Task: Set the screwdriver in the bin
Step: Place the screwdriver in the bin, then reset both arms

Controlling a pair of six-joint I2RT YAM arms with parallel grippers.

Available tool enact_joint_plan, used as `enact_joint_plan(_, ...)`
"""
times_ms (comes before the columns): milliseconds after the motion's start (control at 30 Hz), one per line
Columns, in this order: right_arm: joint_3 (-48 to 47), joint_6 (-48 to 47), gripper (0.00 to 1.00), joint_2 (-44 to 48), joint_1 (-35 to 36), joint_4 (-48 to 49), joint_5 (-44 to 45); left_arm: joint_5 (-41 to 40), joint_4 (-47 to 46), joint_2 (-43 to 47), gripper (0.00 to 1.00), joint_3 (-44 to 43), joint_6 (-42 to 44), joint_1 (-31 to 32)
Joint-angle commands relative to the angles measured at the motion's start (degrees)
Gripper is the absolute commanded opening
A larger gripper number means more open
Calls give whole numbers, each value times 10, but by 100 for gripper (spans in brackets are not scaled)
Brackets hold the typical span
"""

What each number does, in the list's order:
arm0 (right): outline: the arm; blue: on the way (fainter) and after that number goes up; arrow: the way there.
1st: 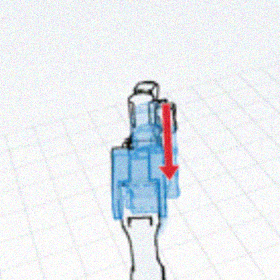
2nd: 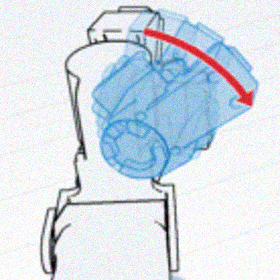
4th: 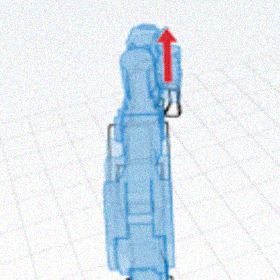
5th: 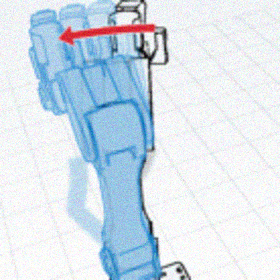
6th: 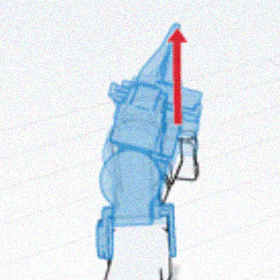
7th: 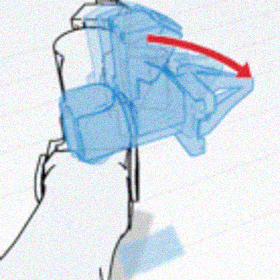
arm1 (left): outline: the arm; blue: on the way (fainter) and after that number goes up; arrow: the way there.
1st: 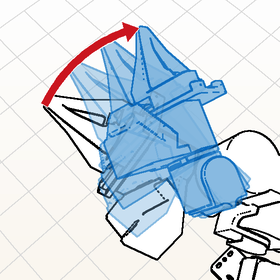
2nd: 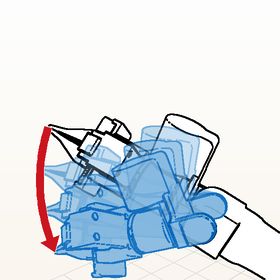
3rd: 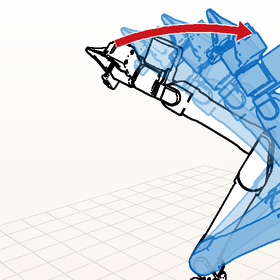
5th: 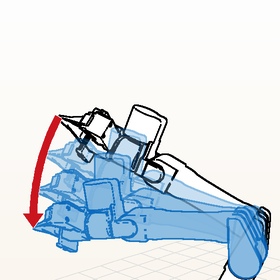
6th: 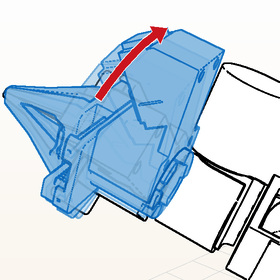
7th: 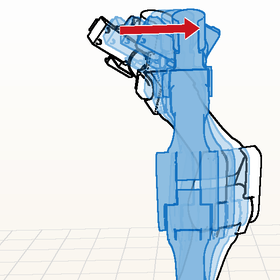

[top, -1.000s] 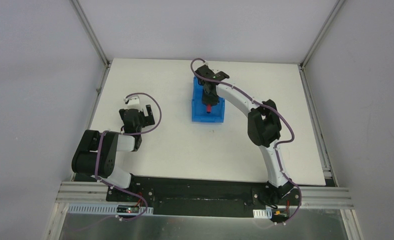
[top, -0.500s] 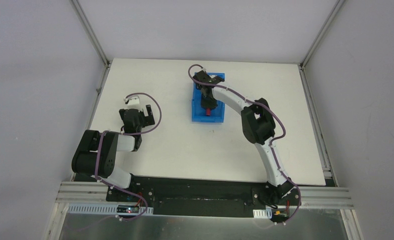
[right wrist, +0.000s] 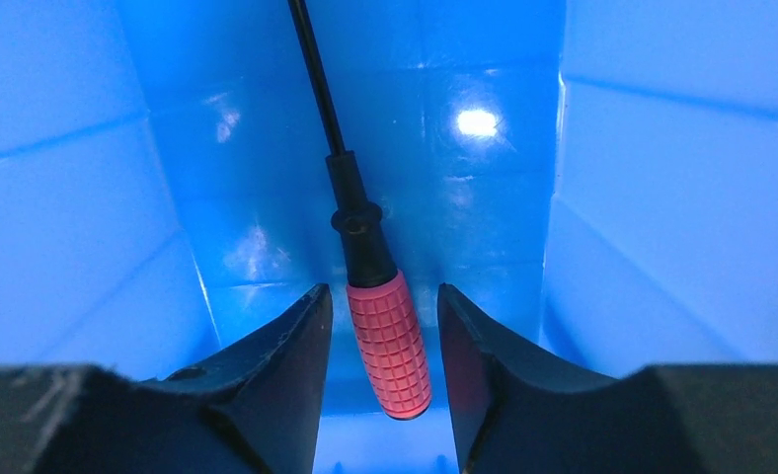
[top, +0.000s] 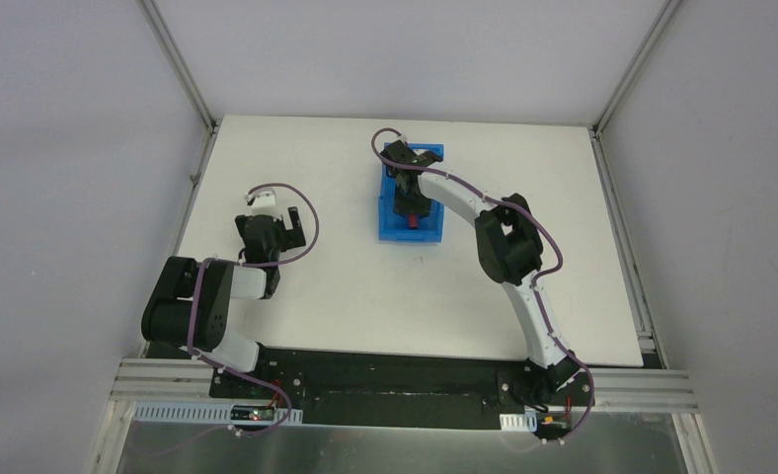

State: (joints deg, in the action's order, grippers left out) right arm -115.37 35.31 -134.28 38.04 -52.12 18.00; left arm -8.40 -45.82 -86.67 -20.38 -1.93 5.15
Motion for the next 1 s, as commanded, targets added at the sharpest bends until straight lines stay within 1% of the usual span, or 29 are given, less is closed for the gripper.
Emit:
enact_joint_plan(0,-26,4,47,7,4,0,18,6,-15,5,99,-9,4,-3)
enact_joint_plan(300,-72,-21,49,49,4,-22,36,6,-15,5,99,-9,4,-3)
enact_joint_plan(500,-100,-41,54,84,4,-29,49,6,-15,5,99,-9,4,-3)
enact_joint_plan(633,-128,-55,64,96,4,-42,63,6,-15,5,99,-9,4,-3)
enact_joint_plan(667,-134,-59,68,99,4,-46,66,6,-15,5,99,-9,4,-3)
enact_joint_plan(733,-141,-65,70,104,4,-50,74,5,-15,5,99,-9,4,-3)
enact_joint_plan(867,-145,-80,92,124,3,-45,76,6,-15,5,99,-9,4,-4)
enact_joint_plan(933,-145,-85,98,131,4,-44,81,6,-15,5,99,-9,4,-3)
enact_joint_plan(967,-146,-86,98,135,4,-44,85,6,-15,5,99,-9,4,-3)
